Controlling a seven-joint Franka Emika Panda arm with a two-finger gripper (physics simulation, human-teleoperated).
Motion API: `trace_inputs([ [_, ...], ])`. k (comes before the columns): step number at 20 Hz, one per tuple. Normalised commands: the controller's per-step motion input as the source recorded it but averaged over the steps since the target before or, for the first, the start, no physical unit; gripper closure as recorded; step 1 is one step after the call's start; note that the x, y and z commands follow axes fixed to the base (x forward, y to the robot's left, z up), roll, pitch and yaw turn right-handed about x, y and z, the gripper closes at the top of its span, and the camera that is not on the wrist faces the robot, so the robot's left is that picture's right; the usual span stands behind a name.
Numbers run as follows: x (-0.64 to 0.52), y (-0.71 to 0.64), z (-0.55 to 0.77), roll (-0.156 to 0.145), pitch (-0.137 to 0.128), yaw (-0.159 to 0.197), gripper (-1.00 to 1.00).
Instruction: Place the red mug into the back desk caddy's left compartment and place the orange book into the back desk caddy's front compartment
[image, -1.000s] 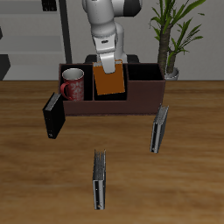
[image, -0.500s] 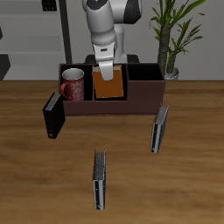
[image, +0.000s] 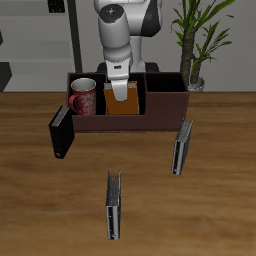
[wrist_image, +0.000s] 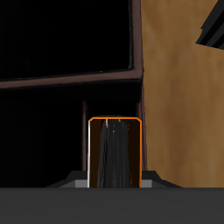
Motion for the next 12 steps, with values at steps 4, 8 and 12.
trace_inputs([
  [4, 0.02, -0.08, -0.13, -0.027, 0.033, -0.014, 1.00],
  [8, 0.02, 0.00, -0.07, -0.024, 0.030, -0.038, -1.00],
  [12, -0.04, 0.01, 0.03, 0.009, -0.004, -0.014, -1.00],
])
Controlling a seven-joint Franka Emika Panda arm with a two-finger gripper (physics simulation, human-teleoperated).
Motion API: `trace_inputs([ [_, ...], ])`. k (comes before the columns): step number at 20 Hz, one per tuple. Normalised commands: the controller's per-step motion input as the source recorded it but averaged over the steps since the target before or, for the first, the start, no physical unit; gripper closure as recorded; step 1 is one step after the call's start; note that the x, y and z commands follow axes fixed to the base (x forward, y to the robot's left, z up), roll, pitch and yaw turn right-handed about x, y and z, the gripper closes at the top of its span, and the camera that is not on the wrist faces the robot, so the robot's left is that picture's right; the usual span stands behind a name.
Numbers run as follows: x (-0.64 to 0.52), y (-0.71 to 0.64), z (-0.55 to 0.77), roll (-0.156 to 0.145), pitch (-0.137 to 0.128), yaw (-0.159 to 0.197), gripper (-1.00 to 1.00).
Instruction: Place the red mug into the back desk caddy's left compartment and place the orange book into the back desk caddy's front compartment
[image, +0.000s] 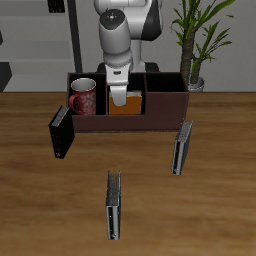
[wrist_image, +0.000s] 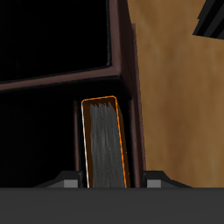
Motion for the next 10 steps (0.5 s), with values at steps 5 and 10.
trace_inputs([
  [5, 0.01, 0.01, 0.13, 0.005, -0.025, -0.014, -1.00],
  [10, -0.04, -0.02, 0.24, 0.003, -0.038, -0.015, -1.00],
])
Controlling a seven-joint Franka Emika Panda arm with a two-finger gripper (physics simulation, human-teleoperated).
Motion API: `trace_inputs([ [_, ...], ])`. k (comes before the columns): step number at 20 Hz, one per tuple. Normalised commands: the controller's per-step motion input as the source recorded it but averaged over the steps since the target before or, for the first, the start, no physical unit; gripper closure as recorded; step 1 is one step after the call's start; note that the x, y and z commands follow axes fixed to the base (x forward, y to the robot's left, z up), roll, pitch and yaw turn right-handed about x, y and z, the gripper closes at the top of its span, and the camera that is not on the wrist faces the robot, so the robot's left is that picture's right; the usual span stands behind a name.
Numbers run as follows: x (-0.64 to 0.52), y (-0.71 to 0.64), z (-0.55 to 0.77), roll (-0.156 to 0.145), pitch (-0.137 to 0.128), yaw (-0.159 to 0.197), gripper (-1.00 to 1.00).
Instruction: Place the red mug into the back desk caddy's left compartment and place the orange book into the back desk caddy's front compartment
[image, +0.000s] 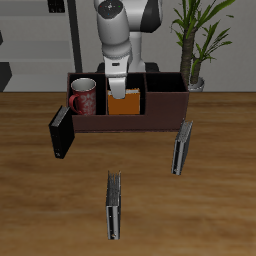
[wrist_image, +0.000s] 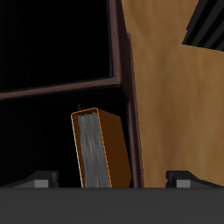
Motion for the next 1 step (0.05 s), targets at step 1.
trace_inputs([
  [1, 0.05, -0.06, -0.03, 0.000, 0.000, 0.000, -1.00],
])
